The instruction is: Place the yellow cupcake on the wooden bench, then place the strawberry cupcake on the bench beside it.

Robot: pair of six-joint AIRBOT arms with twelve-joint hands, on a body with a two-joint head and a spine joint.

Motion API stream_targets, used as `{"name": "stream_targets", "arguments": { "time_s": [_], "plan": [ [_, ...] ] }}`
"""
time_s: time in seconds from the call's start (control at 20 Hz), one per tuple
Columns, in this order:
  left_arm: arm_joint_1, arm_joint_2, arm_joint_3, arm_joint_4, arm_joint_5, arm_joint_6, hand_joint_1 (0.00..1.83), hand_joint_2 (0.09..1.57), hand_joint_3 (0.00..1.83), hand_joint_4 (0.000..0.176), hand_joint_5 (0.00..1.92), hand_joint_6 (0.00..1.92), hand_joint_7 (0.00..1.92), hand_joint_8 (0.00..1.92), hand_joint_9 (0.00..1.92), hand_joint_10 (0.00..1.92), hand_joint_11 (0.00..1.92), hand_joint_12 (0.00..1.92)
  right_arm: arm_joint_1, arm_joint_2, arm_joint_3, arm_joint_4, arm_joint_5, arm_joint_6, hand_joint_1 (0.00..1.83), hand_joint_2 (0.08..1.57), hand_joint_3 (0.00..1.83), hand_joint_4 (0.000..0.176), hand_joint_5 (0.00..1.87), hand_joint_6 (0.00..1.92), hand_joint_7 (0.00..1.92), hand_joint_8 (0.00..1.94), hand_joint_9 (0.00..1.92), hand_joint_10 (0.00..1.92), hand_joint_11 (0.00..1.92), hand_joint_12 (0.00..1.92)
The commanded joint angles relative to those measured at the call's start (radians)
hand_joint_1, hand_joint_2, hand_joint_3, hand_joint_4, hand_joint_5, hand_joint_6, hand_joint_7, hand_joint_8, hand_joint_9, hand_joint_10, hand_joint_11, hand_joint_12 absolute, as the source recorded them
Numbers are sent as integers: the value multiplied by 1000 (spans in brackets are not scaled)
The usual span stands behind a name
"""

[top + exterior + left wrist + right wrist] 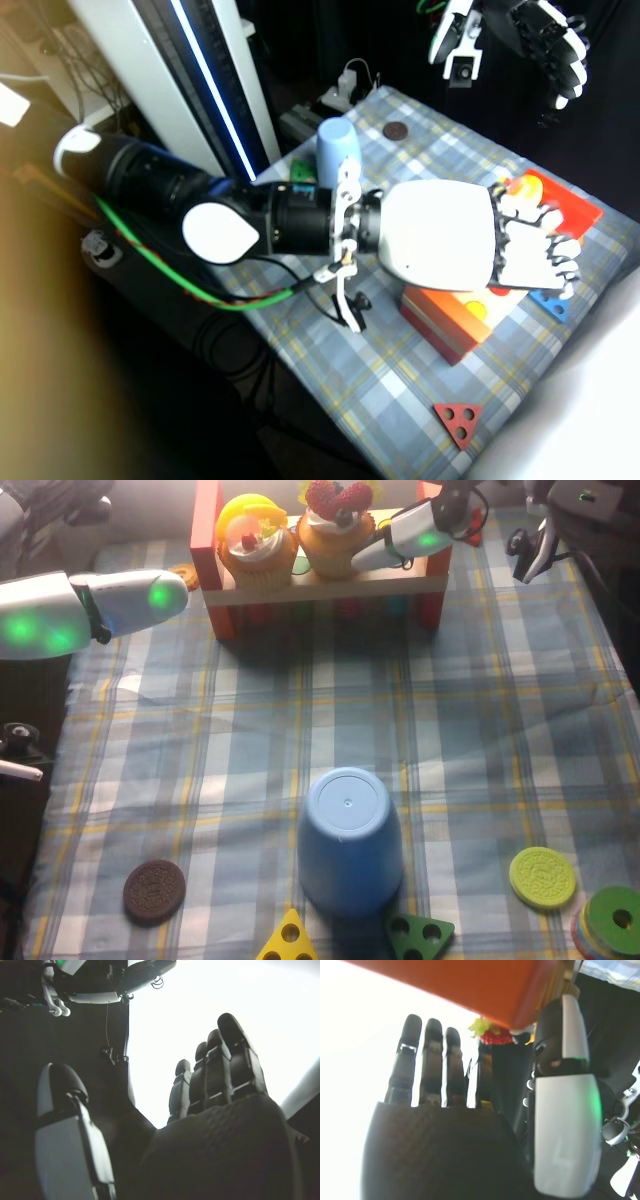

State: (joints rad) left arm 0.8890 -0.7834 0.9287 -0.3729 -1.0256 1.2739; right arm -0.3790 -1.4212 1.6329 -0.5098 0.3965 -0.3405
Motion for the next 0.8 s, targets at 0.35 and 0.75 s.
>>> {"name": "stream_targets", "arguments": {
  "time_s": [0.35, 0.75],
  "plan": [
    [24, 16, -3, 69, -240, -158, 863, 798, 0, 86, 98, 0, 132, 5, 83, 7, 0, 328, -82, 257, -220, 234, 445, -126, 587, 785, 0, 176, 0, 0, 0, 0, 0, 0, 0, 0],
    [107, 14, -3, 158, -516, -449, 620, 849, 0, 94, 0, 0, 87, 18, 116, 28, 7, 629, -537, 465, -483, 580, 1158, -149, 764, 885, 0, 166, 0, 0, 0, 0, 0, 0, 0, 0]
  ]
}}
